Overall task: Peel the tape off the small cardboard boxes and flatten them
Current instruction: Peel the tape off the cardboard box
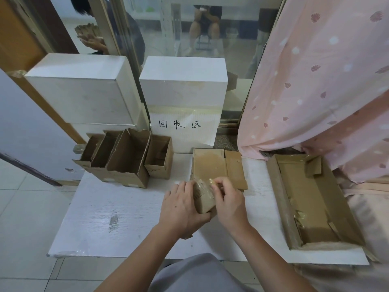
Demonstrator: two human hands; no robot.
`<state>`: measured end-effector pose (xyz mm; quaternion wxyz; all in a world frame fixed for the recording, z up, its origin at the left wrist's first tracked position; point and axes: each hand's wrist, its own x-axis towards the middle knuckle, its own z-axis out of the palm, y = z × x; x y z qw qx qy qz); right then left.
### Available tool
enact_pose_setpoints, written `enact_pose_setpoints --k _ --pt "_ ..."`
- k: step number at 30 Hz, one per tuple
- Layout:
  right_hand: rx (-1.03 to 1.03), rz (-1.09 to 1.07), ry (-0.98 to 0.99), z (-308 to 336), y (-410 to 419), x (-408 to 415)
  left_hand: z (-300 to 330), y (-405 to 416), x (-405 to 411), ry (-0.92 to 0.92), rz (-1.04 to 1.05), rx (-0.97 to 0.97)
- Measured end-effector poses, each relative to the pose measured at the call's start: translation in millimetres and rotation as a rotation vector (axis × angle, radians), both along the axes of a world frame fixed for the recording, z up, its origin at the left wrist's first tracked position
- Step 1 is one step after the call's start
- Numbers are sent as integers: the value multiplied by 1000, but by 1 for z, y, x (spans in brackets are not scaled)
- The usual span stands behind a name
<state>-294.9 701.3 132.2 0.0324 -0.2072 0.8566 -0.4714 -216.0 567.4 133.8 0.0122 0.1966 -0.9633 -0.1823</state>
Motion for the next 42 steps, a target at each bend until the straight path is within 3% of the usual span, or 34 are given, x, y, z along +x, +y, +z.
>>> enact_pose_setpoints --k 4,9,14,20,30,36,42 --pt "-17 -50 -6 -3 2 1 -7 -1 2 -4 -32 -9" --pt "85 132 91 -7 1 6 -5 0 2 8 -11 39" --pt "62 178 33 -7 -1 6 -7 0 6 47 12 18" --pt "4 57 -192 -2 -1 6 -10 3 8 121 19 12" --pt "-143 -104 -215 3 3 5 -5 3 8 59 108 -102" --pt "-98 15 -348 6 9 2 -8 2 8 -39 70 -97" --pt "-23 47 -376 11 9 1 -5 5 8 -13 -44 -133"
